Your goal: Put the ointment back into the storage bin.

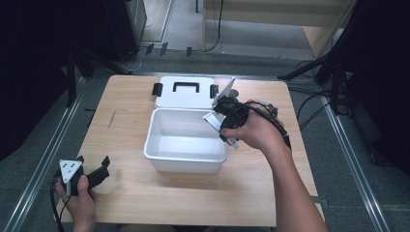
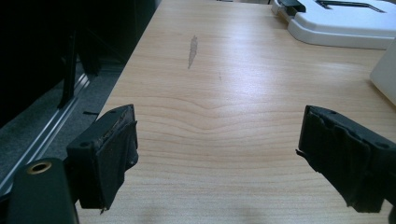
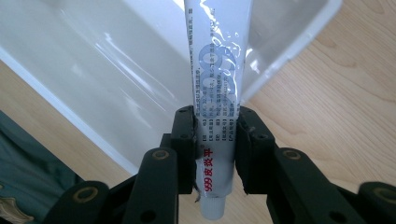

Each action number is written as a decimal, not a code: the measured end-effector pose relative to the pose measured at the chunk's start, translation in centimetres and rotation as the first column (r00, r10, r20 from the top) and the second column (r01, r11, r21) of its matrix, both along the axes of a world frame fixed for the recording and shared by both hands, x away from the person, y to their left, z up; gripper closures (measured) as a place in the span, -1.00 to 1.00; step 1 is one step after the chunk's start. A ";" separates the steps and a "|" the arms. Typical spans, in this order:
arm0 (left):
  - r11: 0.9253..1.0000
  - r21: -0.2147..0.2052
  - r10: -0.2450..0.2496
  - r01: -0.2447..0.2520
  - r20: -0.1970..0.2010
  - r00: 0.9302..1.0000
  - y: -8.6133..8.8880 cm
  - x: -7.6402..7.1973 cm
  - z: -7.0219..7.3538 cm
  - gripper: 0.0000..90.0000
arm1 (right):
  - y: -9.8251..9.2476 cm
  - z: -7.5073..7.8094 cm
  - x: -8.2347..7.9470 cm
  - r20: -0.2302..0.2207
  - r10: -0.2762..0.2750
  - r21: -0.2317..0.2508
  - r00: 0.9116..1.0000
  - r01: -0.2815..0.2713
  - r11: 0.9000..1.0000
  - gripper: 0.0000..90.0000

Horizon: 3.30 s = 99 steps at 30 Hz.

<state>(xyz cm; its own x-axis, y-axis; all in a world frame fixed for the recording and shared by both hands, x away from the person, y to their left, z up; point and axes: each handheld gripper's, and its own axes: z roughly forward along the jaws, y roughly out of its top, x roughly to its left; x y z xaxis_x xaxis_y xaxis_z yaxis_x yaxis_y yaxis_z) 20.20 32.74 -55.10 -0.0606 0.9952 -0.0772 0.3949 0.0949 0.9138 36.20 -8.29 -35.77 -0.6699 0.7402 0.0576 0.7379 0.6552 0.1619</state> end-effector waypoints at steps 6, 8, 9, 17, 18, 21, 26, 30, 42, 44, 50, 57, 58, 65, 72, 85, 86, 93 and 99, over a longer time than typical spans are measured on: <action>1.000 0.000 0.000 0.000 0.000 1.000 0.0 0.0 0.0 -0.72 | 1.6 -0.2 0.3 -0.006 0.021 -0.007 1.000 -0.021 1.000 0.61; 1.000 0.000 0.000 0.000 -0.001 1.000 0.0 0.0 0.0 -0.72 | 2.0 -0.2 0.5 -0.007 0.029 -0.004 1.000 -0.029 1.000 0.61; 1.000 -0.001 0.000 0.000 -0.001 1.000 0.0 0.0 0.0 -0.72 | 2.3 -0.3 0.5 -0.009 0.032 -0.006 0.999 -0.032 0.999 0.60; 1.000 -0.001 0.000 0.000 0.001 1.000 0.0 0.0 0.0 -0.73 | 3.5 -1.6 1.4 -0.005 0.052 -0.005 0.999 -0.052 0.999 0.60; 1.000 -0.001 -0.001 0.001 0.000 1.000 0.0 0.0 0.0 -0.72 | 3.6 -1.8 1.6 -0.005 0.053 -0.005 0.999 -0.053 0.999 0.60; 1.000 -0.003 0.000 0.000 0.000 1.000 0.0 0.0 0.0 -0.72 | 3.8 -2.5 2.0 -0.010 0.048 -0.005 0.999 -0.048 0.999 0.60; 1.000 -0.005 0.003 -0.003 -0.002 1.000 0.0 0.0 0.0 -0.72 | 4.1 -3.7 2.4 -0.004 0.050 -0.020 0.999 -0.050 0.999 0.60; 1.000 -0.006 0.001 -0.001 -0.005 1.000 0.1 0.0 0.0 -0.72 | 4.2 -4.6 2.7 0.014 0.045 -0.035 0.999 -0.044 0.998 0.60; 1.000 -0.006 0.003 -0.003 -0.005 1.000 0.1 0.0 0.0 -0.72 | 5.0 -6.8 2.8 0.051 0.111 -0.073 0.992 -0.108 0.992 0.60; 1.000 -0.006 0.003 -0.003 -0.005 1.000 0.1 0.0 0.0 -0.72 | 5.1 -7.3 2.8 0.055 0.116 -0.068 0.992 -0.112 0.991 0.60; 1.000 -0.007 0.004 -0.004 -0.005 1.000 0.1 0.0 0.0 -0.72 | 5.4 -8.3 3.0 0.034 0.126 -0.076 0.992 -0.123 0.990 0.60; 1.000 -0.011 0.005 -0.005 -0.005 1.000 0.1 0.0 0.0 -0.72 | 5.8 -9.4 3.0 0.043 0.152 -0.096 0.987 -0.148 0.984 0.59; 1.000 -0.011 0.004 -0.004 -0.005 1.000 0.1 0.1 0.0 -0.72 | 5.8 -9.5 3.1 0.037 0.152 -0.098 0.988 -0.148 0.984 0.59; 1.000 -0.013 0.006 -0.006 -0.005 1.000 0.1 0.1 0.0 -0.72 | 6.3 -10.5 3.1 0.013 0.158 -0.138 0.987 -0.155 0.978 0.60; 1.000 -0.012 0.006 -0.006 -0.008 1.000 0.1 0.1 0.0 -0.72 | 6.4 -10.7 3.1 0.008 0.154 -0.157 0.988 -0.151 0.976 0.59; 1.000 -0.015 0.006 -0.006 -0.009 1.000 0.1 0.1 0.0 -0.72 | 6.5 -10.8 3.1 -0.011 0.169 -0.169 0.986 -0.169 0.971 0.59; 1.000 -0.015 0.006 -0.006 -0.009 1.000 0.1 0.1 0.0 -0.72 | 6.5 -10.9 3.1 -0.014 0.173 -0.170 0.985 -0.172 0.970 0.58; 1.000 -0.017 0.006 -0.006 -0.009 1.000 0.1 0.1 0.0 -0.72 | 6.6 -11.0 3.0 -0.017 0.183 -0.184 0.983 -0.183 0.966 0.59; 1.000 -0.017 0.006 -0.006 -0.009 1.000 0.2 0.1 0.0 -0.72 | 6.6 -11.0 3.0 -0.020 0.183 -0.187 0.983 -0.183 0.965 0.58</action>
<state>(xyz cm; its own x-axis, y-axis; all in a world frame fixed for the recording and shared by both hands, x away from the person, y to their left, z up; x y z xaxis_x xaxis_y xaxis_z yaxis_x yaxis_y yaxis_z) 20.26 32.90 -55.10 -0.0669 0.9934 -0.0936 0.4029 0.1127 0.9083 39.24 -1.69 -46.76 -0.7949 0.6029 -0.0683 0.6030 0.7974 0.0221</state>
